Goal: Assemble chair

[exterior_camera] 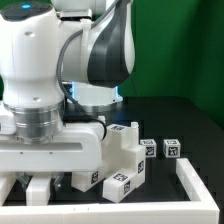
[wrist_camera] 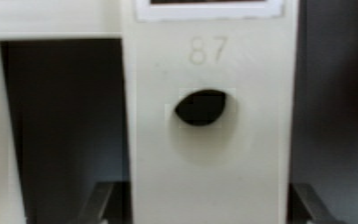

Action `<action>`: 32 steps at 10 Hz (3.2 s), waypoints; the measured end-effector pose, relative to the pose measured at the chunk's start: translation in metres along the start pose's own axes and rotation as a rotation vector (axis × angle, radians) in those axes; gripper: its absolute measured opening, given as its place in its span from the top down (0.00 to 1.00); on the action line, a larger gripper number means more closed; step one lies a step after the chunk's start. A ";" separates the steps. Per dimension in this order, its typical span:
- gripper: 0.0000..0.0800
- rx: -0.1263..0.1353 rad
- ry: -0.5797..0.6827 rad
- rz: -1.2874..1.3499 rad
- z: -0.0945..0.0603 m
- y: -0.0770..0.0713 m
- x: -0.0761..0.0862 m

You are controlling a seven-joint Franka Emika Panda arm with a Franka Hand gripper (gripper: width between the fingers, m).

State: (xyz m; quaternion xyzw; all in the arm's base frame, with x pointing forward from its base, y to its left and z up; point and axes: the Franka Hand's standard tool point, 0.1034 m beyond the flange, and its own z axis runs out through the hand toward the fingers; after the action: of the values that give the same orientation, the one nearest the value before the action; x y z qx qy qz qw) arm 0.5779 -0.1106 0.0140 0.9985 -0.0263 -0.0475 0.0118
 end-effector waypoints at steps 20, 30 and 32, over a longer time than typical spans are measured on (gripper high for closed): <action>0.64 0.106 0.038 0.477 -0.119 -0.028 -0.002; 0.64 0.117 0.068 0.564 -0.126 -0.107 0.006; 0.64 0.116 0.065 0.565 -0.126 -0.107 0.006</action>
Offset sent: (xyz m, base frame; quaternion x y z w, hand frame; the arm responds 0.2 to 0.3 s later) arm -0.0100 -0.0093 0.0488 0.0267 -0.0272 -0.0018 0.9993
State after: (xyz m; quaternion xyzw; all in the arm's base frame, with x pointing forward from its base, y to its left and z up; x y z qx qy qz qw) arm 0.6011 -0.0016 0.1356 0.9515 -0.3058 -0.0087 -0.0319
